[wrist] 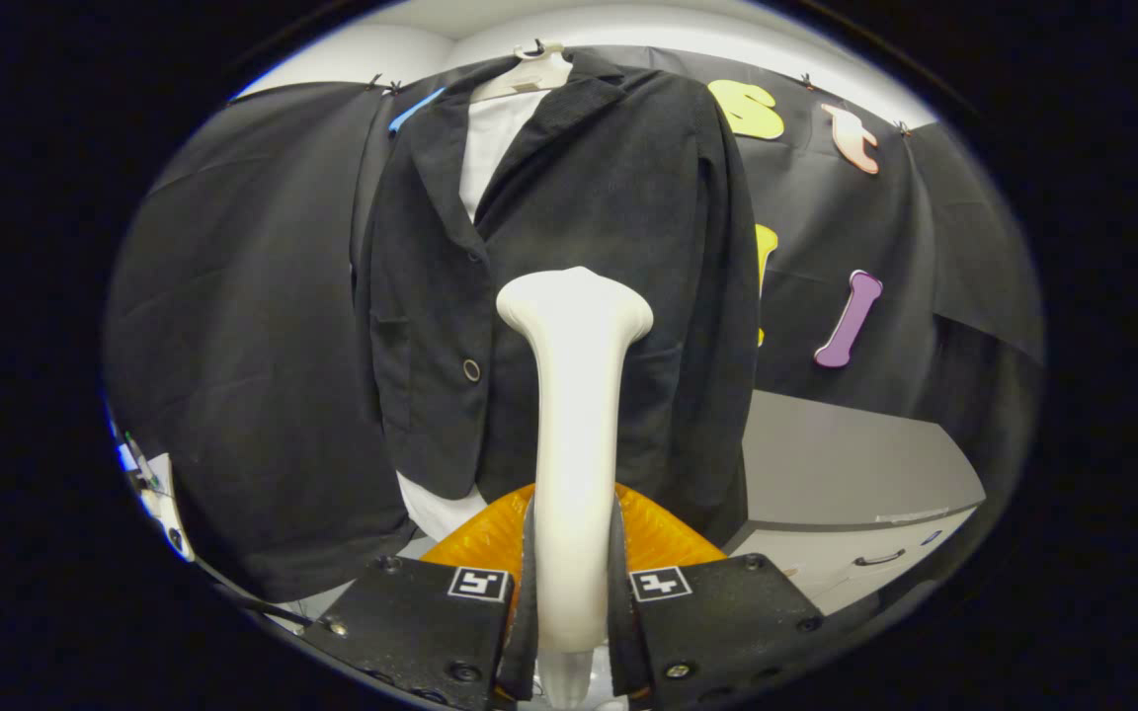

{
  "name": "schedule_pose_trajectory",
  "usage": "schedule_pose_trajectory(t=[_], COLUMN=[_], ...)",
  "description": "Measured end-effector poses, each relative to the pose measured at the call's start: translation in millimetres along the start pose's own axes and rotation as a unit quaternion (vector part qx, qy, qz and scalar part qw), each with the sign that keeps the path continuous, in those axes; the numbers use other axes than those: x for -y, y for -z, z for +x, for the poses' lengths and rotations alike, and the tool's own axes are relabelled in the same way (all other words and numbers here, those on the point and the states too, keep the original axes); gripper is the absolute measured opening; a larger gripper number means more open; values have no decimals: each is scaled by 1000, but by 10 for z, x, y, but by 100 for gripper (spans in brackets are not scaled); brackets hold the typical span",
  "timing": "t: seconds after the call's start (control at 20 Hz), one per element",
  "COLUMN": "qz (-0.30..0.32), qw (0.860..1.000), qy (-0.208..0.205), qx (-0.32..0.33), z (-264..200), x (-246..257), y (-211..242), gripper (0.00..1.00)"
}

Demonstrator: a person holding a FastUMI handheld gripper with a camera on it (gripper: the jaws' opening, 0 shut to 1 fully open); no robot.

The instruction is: Iron the clothes twice with a garment steamer, once on the left side and once on the right side.

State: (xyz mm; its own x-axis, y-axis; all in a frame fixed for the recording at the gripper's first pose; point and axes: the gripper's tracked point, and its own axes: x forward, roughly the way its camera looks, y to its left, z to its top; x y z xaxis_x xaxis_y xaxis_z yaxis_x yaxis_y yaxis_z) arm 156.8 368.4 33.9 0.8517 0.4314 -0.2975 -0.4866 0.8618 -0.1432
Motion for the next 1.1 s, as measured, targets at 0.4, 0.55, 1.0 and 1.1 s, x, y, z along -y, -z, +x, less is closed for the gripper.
schedule_pose_trajectory(t=[0.4,0.55,1.0,1.1], qz=[-4,-7,-5,-5], qw=[999,999,996,995], qy=[-10,-12,-24,-25], qx=[-35,-43,-82,-92], z=[52,99,164,176], x=[-82,-95,-135,-133], y=[357,459,874,967], gripper=[31,32,31,31])
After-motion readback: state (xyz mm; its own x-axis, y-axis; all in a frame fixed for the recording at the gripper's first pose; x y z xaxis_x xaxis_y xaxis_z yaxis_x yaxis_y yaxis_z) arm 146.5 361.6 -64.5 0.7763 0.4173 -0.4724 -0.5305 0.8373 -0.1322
